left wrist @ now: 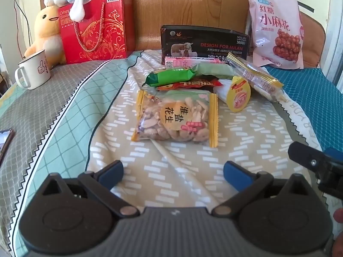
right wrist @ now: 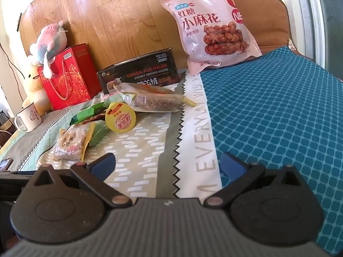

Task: Organize snacks
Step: 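Move the left tool toward the clear peanut bag with yellow edges, then close the left tool on the peanut bag and lift it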

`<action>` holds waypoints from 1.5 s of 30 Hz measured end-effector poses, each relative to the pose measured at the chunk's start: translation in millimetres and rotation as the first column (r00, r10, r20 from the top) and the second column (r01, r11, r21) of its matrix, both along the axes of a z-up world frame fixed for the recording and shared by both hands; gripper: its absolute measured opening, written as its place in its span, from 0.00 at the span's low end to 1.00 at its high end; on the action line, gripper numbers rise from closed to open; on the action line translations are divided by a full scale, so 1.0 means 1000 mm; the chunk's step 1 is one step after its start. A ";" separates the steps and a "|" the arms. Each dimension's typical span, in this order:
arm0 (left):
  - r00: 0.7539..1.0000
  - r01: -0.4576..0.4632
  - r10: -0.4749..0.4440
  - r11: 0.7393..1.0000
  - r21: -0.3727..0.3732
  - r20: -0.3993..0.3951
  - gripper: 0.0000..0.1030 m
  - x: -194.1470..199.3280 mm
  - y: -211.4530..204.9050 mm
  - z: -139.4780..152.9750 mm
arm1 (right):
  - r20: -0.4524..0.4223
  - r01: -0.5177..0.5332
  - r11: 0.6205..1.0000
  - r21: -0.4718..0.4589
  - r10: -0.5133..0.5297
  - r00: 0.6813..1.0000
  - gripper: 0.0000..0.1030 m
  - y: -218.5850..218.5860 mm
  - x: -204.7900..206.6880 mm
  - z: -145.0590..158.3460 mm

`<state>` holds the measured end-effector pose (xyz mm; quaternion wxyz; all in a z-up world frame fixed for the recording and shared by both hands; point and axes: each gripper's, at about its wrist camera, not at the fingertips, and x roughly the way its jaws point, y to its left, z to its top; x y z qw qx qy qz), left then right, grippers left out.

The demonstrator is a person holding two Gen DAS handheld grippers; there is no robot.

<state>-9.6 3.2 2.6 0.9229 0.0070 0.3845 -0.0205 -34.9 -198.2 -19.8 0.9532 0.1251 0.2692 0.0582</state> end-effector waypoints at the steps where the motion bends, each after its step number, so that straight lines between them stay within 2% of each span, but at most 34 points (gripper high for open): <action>1: 1.000 0.001 -0.001 1.000 -0.001 0.002 1.00 0.000 0.000 0.000 | 0.001 -0.001 1.000 -0.002 0.001 1.000 1.00 0.000 0.000 0.000; 14: 0.999 0.041 -0.040 0.999 -0.026 0.032 1.00 -0.003 0.008 0.002 | -0.006 -0.019 0.999 -0.039 0.018 1.000 1.00 0.006 0.007 0.001; 20: 0.993 0.100 -0.098 0.995 -0.018 0.071 1.00 -0.007 0.011 -0.002 | -0.009 -0.028 0.998 -0.056 0.027 1.000 1.00 0.012 0.012 0.001; 24: 0.990 0.117 -0.111 0.991 -0.069 0.083 1.00 -0.008 0.021 -0.001 | -0.004 -0.042 0.997 -0.059 0.042 0.999 1.00 0.015 0.016 0.002; 29: 0.989 0.126 -0.116 0.987 -0.105 0.093 0.99 -0.003 0.031 0.002 | 0.001 -0.075 0.995 -0.066 0.075 0.997 0.86 0.020 0.022 0.003; 33: 0.986 0.132 -0.113 0.979 -0.155 0.125 0.86 0.001 0.051 0.013 | 0.009 -0.184 0.981 -0.068 0.185 0.983 0.67 0.030 0.028 0.006; 37: 0.989 0.125 -0.099 0.954 -0.274 0.108 0.64 0.020 0.076 0.023 | -0.019 -0.292 0.955 -0.049 0.292 0.956 0.46 0.041 0.046 0.008; 42: 0.998 0.069 -0.057 0.910 -0.410 0.040 0.57 0.052 0.100 0.016 | 0.009 -0.414 0.907 -0.069 0.416 0.909 0.44 0.065 0.054 0.015; 44: 0.997 0.072 -0.070 0.886 -0.458 0.022 0.51 0.060 0.103 0.011 | -0.005 -0.444 0.894 -0.056 0.445 0.896 0.44 0.072 0.060 0.015; 45: 0.997 0.079 -0.082 0.876 -0.476 0.014 0.45 0.064 0.102 0.008 | -0.019 -0.455 0.889 -0.047 0.454 0.891 0.44 0.075 0.064 0.014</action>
